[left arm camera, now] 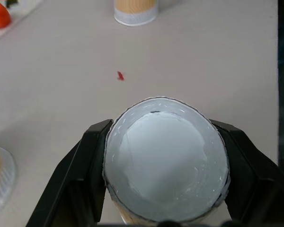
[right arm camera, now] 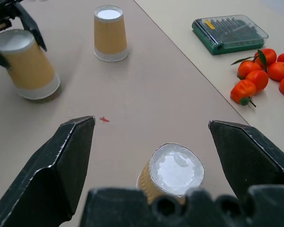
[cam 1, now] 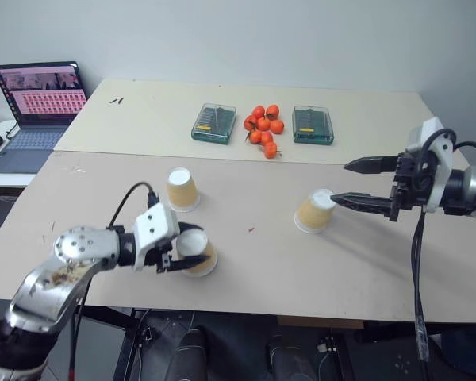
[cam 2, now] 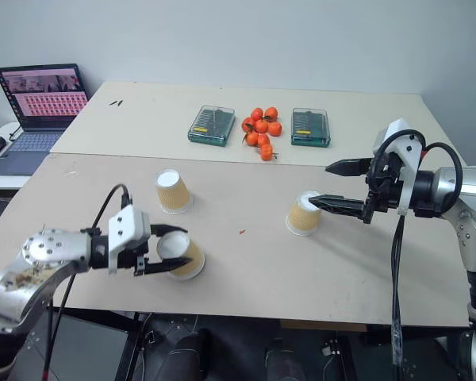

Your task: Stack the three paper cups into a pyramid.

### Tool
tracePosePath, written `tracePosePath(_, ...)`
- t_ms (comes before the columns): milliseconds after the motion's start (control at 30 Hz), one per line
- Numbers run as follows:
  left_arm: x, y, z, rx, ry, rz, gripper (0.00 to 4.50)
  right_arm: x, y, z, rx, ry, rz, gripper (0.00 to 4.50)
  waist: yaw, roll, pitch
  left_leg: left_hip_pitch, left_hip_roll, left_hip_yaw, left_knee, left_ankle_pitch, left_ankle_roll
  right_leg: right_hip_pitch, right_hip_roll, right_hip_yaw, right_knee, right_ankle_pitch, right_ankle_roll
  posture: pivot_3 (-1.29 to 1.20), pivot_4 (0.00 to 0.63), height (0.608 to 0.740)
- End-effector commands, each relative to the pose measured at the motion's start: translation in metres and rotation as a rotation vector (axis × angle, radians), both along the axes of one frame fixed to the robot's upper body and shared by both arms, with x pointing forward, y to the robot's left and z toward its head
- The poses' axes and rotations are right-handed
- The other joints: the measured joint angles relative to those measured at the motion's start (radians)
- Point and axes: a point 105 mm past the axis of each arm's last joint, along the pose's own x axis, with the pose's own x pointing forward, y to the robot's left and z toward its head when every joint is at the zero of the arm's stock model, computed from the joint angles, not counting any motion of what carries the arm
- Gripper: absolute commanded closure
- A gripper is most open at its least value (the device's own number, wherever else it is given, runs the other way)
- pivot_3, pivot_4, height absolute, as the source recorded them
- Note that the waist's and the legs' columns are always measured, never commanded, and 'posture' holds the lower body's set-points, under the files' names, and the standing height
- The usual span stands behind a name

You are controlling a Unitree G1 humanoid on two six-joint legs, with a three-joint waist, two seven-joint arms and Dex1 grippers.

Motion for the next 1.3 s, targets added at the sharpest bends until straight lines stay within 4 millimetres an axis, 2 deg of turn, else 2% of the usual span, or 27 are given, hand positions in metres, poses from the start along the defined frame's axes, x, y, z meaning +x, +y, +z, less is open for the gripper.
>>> tracePosePath(33, 0.006, -0.014, 0.020, -0.053, -0.004, -0.061, 1.47, -0.004, 0.001, 0.013, 0.001, -0.078, -0.006, 0.00, -0.001, 0.000, 0.000, 0.000, 0.000, 0.000, 0.000, 0.000, 0.000, 0.000, 0.000, 0.000, 0.000, 0.000, 0.000, 0.00, 0.150, 0.732)
tracePosePath(200, 0.013, -0.030, 0.034, -0.058, 0.005, -0.149, 1.47, -0.007, 0.004, 0.013, 0.018, -0.091, -0.021, 0.00, -0.005, 0.000, 0.000, -0.002, 0.000, 0.000, 0.000, -0.001, 0.001, -0.001, 0.000, 0.000, 0.000, 0.000, 0.000, 0.00, 0.150, 0.732)
tracePosePath(367, 0.033, -0.056, 0.061, -0.042, -0.042, -0.239, 1.47, -0.012, 0.002, 0.010, 0.039, -0.105, -0.059, 0.00, 0.003, 0.000, 0.000, -0.003, -0.001, -0.001, 0.002, -0.001, 0.001, 0.000, 0.001, -0.001, 0.000, 0.000, 0.001, 0.00, 0.150, 0.732)
tracePosePath(467, 0.044, -0.070, 0.067, -0.014, -0.070, -0.287, 1.47, -0.016, 0.002, 0.008, 0.054, -0.114, -0.081, 0.00, 0.006, 0.000, 0.000, -0.004, -0.002, -0.002, 0.002, -0.001, 0.001, 0.000, 0.000, -0.001, 0.000, 0.000, 0.001, 0.00, 0.150, 0.732)
tracePosePath(567, 0.058, -0.087, 0.058, 0.061, -0.114, -0.346, 1.47, -0.020, 0.002, 0.006, 0.070, -0.123, -0.108, 0.00, 0.009, 0.000, 0.000, -0.004, -0.002, -0.002, 0.002, -0.001, 0.001, 0.000, 0.000, -0.002, 0.000, 0.000, 0.001, 0.00, 0.150, 0.732)
tracePosePath(733, 0.069, -0.108, 0.046, 0.081, -0.120, -0.415, 1.47, -0.027, 0.000, 0.005, 0.081, -0.133, -0.144, 0.00, 0.003, 0.000, 0.000, -0.005, -0.002, -0.003, 0.002, -0.001, 0.001, 0.000, 0.000, -0.002, 0.000, 0.000, 0.001, 0.00, 0.150, 0.732)
tracePosePath(933, 0.076, -0.117, 0.020, 0.149, -0.149, -0.466, 1.47, -0.035, -0.004, 0.004, 0.082, -0.138, -0.179, 0.00, -0.001, 0.000, 0.000, -0.005, -0.002, -0.003, 0.002, -0.001, 0.001, 0.000, 0.000, -0.002, 0.000, 0.000, 0.001, 0.00, 0.150, 0.732)
tracePosePath(1300, 0.081, -0.134, 0.005, 0.081, -0.093, -0.473, 1.47, -0.039, -0.007, 0.007, 0.069, -0.147, -0.213, 0.00, 0.000, 0.000, 0.000, -0.006, -0.003, -0.004, 0.003, 0.000, 0.001, 0.000, 0.000, -0.002, 0.000, 0.000, 0.001, 0.00, 0.150, 0.732)
